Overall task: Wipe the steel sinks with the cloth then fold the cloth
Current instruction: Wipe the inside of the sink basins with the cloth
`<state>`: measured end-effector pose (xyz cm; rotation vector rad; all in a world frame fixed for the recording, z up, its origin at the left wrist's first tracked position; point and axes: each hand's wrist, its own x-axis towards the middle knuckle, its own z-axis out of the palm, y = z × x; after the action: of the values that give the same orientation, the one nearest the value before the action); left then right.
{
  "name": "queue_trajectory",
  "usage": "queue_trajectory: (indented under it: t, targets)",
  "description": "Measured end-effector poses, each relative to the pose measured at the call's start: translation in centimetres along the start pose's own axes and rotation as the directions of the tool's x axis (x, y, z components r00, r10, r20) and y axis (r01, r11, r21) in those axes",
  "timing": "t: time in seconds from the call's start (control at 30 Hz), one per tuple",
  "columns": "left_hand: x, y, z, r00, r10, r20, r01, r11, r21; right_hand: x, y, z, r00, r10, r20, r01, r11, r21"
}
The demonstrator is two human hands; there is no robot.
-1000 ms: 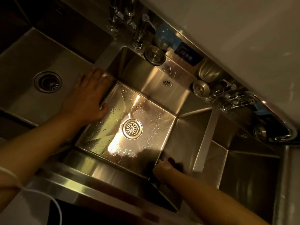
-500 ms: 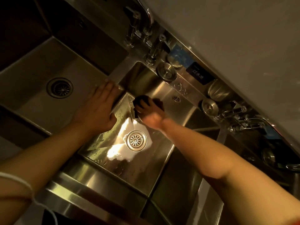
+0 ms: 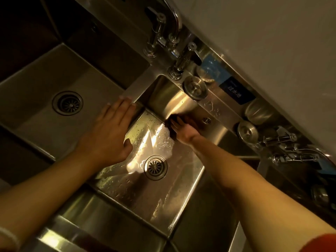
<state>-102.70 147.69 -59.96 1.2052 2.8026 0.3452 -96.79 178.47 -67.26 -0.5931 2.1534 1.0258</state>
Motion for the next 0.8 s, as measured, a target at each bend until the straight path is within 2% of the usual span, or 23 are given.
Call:
queue_trajectory:
  t: [0.13, 0.3, 0.4, 0.57, 0.67, 0.8]
  targets:
    - [-0.1, 0.1, -0.2, 1.000, 0.007, -0.004, -0.007, 1.000, -0.018, -4.7, -0.9, 5.0, 0.977, -0.038, 0.208, 0.015, 0.994, 0.113]
    - [0.0, 0.3, -0.6, 1.000, 0.010, 0.017, -0.010, 1.000, -0.016, -9.5, -1.8, 6.3, 0.943, -0.107, 0.315, 0.077, 0.991, 0.106]
    - [0.0, 0.3, -0.8, 0.999, 0.001, 0.039, -0.001, 1.000, -0.010, -9.8, -2.5, 4.9, 0.959, -0.111, 0.263, 0.079, 0.988, 0.131]
    - [0.0, 0.3, -1.1, 0.996, -0.010, 0.089, 0.009, 1.000, 0.007, -7.4, -2.6, 0.8, 1.000, -0.009, 0.010, 0.006, 0.958, 0.286]
    - [-0.1, 0.3, -1.4, 0.995, -0.001, 0.101, -0.001, 1.000, 0.024, -4.3, -2.4, -1.3, 0.980, 0.162, -0.115, -0.080, 0.852, 0.517]
    - [-0.3, 0.6, -1.8, 0.993, -0.008, 0.114, 0.005, 1.000, 0.028, 0.4, -2.8, -2.3, 0.911, 0.400, -0.101, -0.144, 0.538, 0.830]
